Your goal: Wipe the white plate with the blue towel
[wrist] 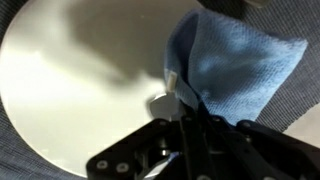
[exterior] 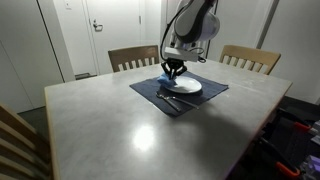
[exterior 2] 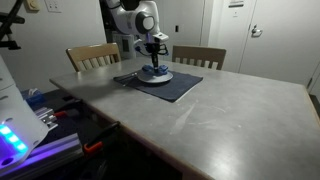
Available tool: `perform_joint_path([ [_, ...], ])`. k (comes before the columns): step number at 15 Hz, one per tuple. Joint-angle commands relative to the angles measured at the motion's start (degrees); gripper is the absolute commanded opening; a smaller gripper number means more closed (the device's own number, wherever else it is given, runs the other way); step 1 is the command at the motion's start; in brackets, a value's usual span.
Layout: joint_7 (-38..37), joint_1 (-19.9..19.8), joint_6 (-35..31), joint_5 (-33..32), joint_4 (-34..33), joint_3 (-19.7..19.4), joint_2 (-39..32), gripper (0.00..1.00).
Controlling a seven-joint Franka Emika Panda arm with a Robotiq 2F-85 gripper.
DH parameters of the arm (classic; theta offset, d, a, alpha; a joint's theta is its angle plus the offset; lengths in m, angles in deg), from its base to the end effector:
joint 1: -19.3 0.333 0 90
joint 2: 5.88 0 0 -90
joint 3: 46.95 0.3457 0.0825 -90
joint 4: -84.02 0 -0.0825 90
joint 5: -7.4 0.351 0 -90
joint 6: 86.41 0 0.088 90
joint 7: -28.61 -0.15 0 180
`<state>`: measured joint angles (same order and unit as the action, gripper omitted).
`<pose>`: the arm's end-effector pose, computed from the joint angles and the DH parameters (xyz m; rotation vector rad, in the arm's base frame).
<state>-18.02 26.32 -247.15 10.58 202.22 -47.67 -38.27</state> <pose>0.6086 0.0655 0.1833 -2.8269 1.1162 -0.2307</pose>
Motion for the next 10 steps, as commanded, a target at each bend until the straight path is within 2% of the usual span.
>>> perform_joint_path([
  [1, 8.60, -4.64, 2.43, 8.58, 0.69, 5.57, 1.11, 0.02],
  [5, 15.88, -7.39, 7.20, 17.31, 2.78, 8.39, 2.99, 0.02],
  [8, 18.02, -6.87, 11.88, 20.16, 4.22, 6.82, 4.53, 0.02],
  [10, 16.55, -5.15, 14.75, 18.40, 4.92, 4.21, 5.43, 0.02],
])
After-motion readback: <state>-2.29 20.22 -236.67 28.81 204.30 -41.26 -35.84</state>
